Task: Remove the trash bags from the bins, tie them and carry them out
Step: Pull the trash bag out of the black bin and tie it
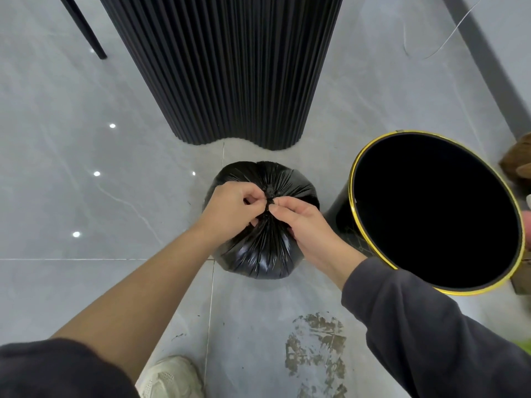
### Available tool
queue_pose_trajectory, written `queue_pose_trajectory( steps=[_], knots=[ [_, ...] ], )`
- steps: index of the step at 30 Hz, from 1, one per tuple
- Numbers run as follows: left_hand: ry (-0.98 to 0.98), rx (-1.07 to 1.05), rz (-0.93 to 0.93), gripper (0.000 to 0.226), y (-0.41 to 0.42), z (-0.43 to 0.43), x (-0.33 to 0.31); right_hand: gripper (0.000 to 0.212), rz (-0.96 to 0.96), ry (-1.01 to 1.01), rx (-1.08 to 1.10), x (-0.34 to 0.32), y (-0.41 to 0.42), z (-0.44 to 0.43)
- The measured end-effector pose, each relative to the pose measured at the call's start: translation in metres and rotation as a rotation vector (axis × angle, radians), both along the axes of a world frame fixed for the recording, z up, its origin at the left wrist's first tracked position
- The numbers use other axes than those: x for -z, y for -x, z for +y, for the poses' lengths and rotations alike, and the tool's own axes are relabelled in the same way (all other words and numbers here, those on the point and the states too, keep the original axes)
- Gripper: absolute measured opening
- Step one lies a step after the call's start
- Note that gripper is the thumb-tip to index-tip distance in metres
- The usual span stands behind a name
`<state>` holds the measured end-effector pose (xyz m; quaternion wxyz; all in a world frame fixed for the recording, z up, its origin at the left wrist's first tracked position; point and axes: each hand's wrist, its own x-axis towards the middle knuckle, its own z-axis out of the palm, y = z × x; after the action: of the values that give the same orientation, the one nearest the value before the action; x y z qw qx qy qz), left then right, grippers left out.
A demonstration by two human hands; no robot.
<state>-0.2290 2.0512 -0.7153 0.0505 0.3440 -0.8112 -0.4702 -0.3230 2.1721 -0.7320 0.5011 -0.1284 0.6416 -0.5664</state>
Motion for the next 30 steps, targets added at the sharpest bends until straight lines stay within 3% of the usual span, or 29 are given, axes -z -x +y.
queue_pose_trajectory(
  steps=[7, 11, 18, 21, 26, 30],
  knots=[
    [0.216, -0.049, 0.188, 0.007, -0.005, 0.014, -0.005, 0.009, 0.26, 0.0, 0.017, -0.017, 0.008, 0.002],
    [0.153, -0.117, 0.236, 0.007, -0.001, 0.016, -0.008, 0.012, 0.091, 0.031, -0.025, -0.022, 0.01, 0.0],
    [0.383, -0.056, 0.183, 0.007, -0.001, 0.023, 0.001, 0.014, -0.123, 0.019, 0.144, -0.014, 0.003, -0.003],
    [0.269, -0.064, 0.122, 0.002, -0.004, 0.023, 0.003, 0.009, -0.105, 0.026, 0.162, -0.011, 0.003, -0.003],
    [-0.122, -0.206, 0.087, 0.014, 0.002, 0.016, 0.005, 0.011, 0.01, 0.003, 0.14, -0.005, -0.001, -0.002],
    [-0.087, -0.229, 0.06, 0.011, 0.004, 0.018, 0.007, 0.007, 0.103, -0.014, 0.177, -0.003, -0.005, -0.005]
  ],
)
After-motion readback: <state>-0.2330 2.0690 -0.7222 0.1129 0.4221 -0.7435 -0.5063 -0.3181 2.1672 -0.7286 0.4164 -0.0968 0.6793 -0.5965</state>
